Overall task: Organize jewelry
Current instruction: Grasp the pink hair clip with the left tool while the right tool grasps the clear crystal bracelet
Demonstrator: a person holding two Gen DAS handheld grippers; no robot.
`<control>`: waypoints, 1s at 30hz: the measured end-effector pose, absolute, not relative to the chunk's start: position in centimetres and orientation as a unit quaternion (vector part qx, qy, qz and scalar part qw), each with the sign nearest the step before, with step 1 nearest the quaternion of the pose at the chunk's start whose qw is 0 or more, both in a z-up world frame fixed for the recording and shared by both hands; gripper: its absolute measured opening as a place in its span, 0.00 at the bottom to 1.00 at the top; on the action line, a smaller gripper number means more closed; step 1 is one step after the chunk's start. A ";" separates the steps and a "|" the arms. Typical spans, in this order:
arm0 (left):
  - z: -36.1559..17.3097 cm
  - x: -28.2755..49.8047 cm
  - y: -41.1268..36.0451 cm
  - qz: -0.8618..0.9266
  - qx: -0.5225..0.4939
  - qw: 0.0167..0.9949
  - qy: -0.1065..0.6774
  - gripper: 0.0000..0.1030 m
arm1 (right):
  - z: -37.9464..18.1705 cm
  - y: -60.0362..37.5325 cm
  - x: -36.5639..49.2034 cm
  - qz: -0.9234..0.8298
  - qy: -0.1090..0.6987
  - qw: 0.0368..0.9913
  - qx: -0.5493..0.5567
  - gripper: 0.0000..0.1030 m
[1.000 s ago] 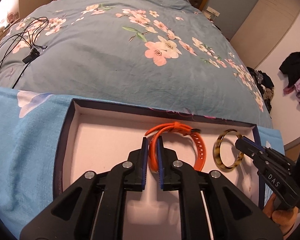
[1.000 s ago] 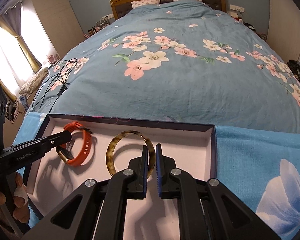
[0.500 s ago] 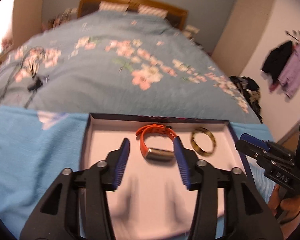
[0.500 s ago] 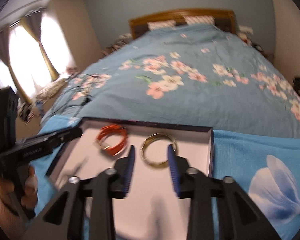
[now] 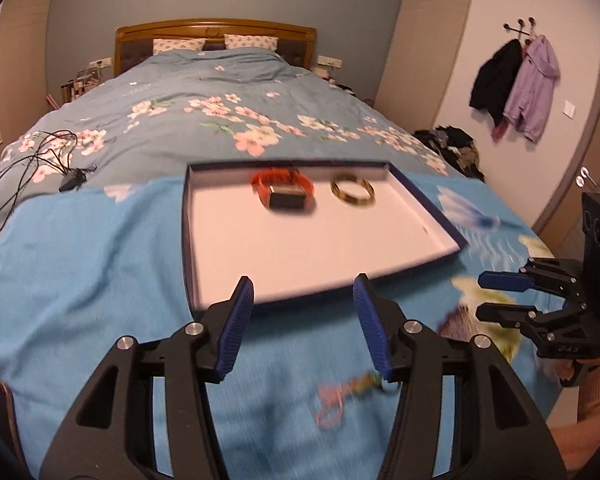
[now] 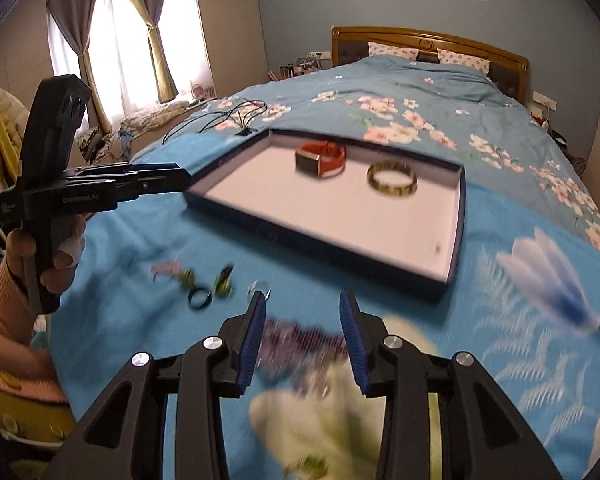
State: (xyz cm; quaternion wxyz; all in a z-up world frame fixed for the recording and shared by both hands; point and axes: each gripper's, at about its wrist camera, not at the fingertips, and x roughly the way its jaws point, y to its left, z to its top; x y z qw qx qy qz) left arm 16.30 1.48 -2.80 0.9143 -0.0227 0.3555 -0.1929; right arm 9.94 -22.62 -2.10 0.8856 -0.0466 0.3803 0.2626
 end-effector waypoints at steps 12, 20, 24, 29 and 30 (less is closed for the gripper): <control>-6.1 12.8 1.2 -0.208 -0.003 0.896 0.393 0.51 | -4.6 -20.5 9.1 0.240 0.403 0.880 -0.077 0.40; -6.8 12.4 0.4 -0.220 0.006 0.888 0.403 0.51 | -4.5 -20.5 8.8 0.233 0.399 0.882 -0.088 0.12; -7.1 12.4 0.2 -0.225 0.011 0.885 0.407 0.51 | -4.1 -21.0 8.6 0.234 0.397 0.884 -0.079 0.08; -7.1 12.4 0.1 -0.228 0.014 0.884 0.409 0.50 | -3.3 -21.9 8.4 0.240 0.389 0.888 -0.050 0.08; -7.2 12.5 0.1 -0.227 0.016 0.883 0.410 0.48 | -3.0 -22.2 8.4 0.242 0.384 0.890 -0.040 0.08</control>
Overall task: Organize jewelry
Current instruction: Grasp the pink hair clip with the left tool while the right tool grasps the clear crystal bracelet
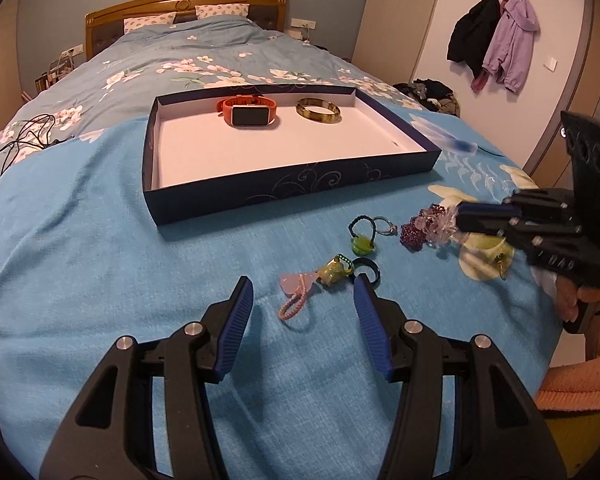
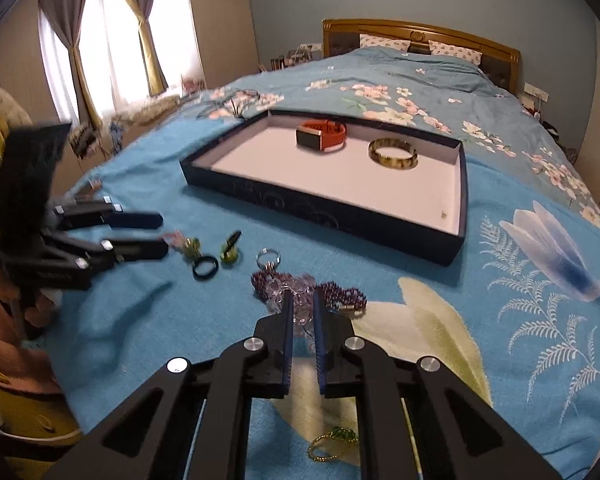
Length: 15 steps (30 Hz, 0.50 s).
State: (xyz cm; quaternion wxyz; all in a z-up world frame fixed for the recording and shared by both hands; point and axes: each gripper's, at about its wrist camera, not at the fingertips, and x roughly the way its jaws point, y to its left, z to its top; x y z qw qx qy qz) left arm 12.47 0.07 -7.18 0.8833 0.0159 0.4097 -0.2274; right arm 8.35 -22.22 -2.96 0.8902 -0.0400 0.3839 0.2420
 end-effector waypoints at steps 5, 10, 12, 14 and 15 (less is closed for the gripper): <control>-7.6 12.6 -0.2 -0.229 0.025 0.879 0.417 0.41 | -1.3 -23.2 8.0 0.246 0.363 0.899 -0.012 0.08; -7.9 12.8 -0.4 -0.227 0.031 0.876 0.424 0.33 | 0.0 -23.8 7.8 0.250 0.346 0.904 0.007 0.08; -8.0 13.0 -0.3 -0.224 0.033 0.875 0.427 0.28 | 0.3 -23.8 7.8 0.250 0.341 0.906 0.011 0.08; -8.1 13.2 -0.2 -0.222 0.029 0.874 0.430 0.17 | 0.5 -23.9 7.9 0.251 0.339 0.907 0.014 0.08; -8.1 13.4 0.0 -0.221 0.025 0.874 0.433 0.14 | 0.5 -23.9 8.0 0.251 0.338 0.907 0.015 0.08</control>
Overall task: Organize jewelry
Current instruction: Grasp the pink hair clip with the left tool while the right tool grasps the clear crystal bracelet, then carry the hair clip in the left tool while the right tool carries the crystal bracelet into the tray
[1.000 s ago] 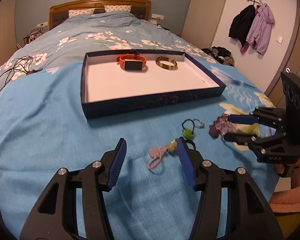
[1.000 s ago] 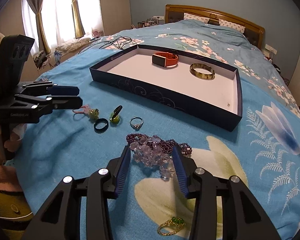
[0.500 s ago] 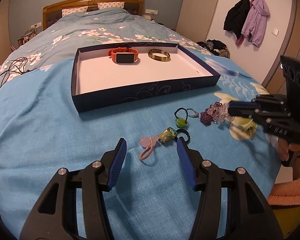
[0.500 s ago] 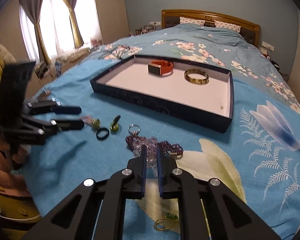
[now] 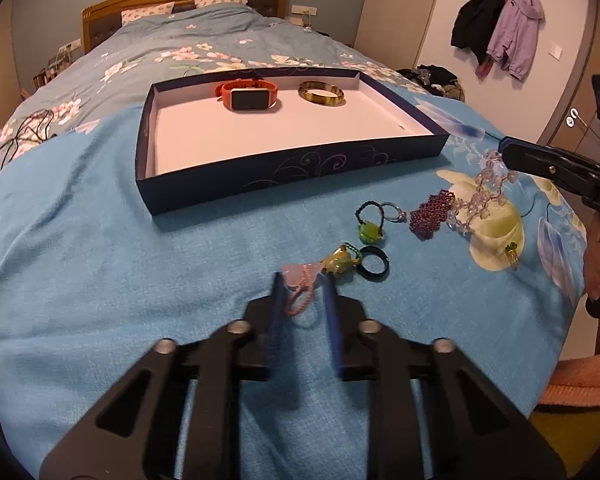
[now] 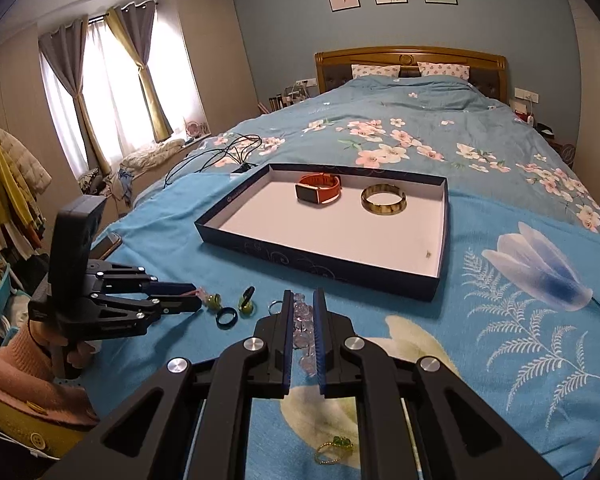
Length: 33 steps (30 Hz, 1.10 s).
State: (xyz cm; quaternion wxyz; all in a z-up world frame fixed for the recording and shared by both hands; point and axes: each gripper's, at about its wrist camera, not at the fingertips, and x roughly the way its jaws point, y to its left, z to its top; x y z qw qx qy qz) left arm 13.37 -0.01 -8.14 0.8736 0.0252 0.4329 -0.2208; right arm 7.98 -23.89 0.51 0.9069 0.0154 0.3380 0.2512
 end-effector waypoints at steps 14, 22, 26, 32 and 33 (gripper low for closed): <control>-6.9 12.8 0.8 -0.222 0.005 0.882 0.416 0.03 | 1.2 -24.3 8.5 0.253 0.327 0.909 0.039 0.08; -4.8 12.4 1.0 -0.230 -0.001 0.892 0.390 0.03 | 2.4 -24.7 9.0 0.253 0.312 0.915 0.047 0.08; -3.8 12.6 0.9 -0.234 0.001 0.896 0.377 0.03 | 2.9 -24.7 9.7 0.251 0.305 0.917 0.048 0.08; -2.5 13.4 0.6 -0.233 0.007 0.902 0.363 0.03 | 3.9 -25.0 10.8 0.247 0.293 0.922 0.050 0.08; -2.3 13.7 0.5 -0.233 0.008 0.903 0.360 0.03 | 4.1 -25.1 11.1 0.248 0.291 0.923 0.052 0.08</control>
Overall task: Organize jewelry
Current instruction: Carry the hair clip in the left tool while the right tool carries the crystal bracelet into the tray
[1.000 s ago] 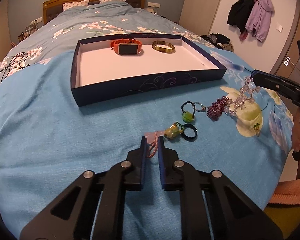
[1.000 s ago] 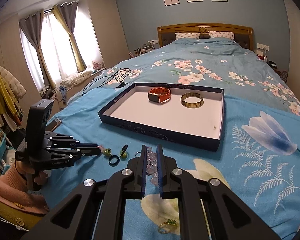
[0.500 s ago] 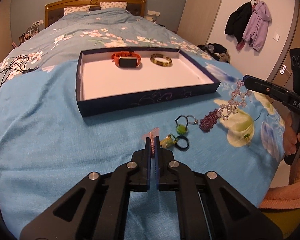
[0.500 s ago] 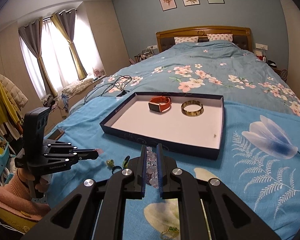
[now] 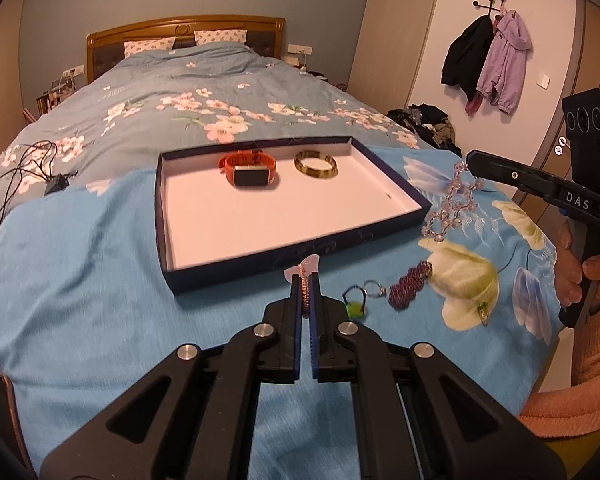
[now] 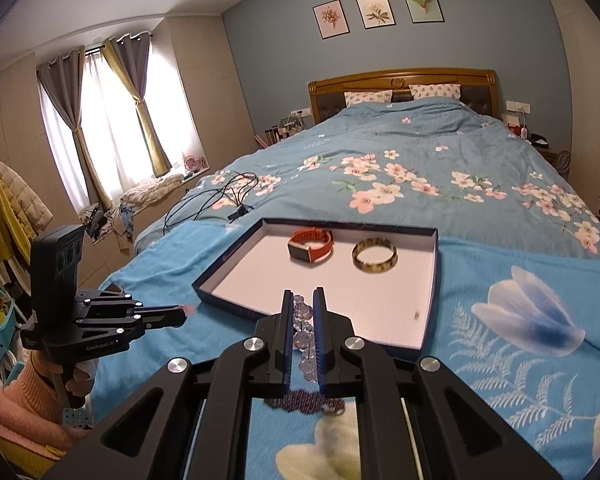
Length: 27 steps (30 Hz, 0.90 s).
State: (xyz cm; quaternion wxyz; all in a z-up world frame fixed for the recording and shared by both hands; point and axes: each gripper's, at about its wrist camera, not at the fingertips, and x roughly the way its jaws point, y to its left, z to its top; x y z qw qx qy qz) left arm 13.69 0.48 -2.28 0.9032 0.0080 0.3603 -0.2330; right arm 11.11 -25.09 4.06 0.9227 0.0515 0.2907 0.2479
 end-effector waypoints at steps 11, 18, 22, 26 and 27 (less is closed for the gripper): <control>-1.4 17.3 0.0 -0.225 0.015 0.907 0.357 0.03 | 5.1 -24.9 14.9 0.242 0.280 0.927 0.055 0.08; -1.7 20.3 -0.9 -0.218 0.028 0.904 0.367 0.03 | 4.6 -24.3 18.0 0.239 0.291 0.925 0.059 0.08; -1.8 22.0 -1.3 -0.213 0.033 0.903 0.371 0.03 | 3.8 -23.9 20.0 0.239 0.303 0.920 0.065 0.08; -2.3 23.4 -1.7 -0.210 0.036 0.901 0.377 0.03 | 3.0 -23.5 21.9 0.234 0.315 0.917 0.068 0.08; -2.5 23.9 -1.8 -0.206 0.036 0.901 0.380 0.03 | 2.8 -23.4 22.2 0.234 0.317 0.917 0.067 0.08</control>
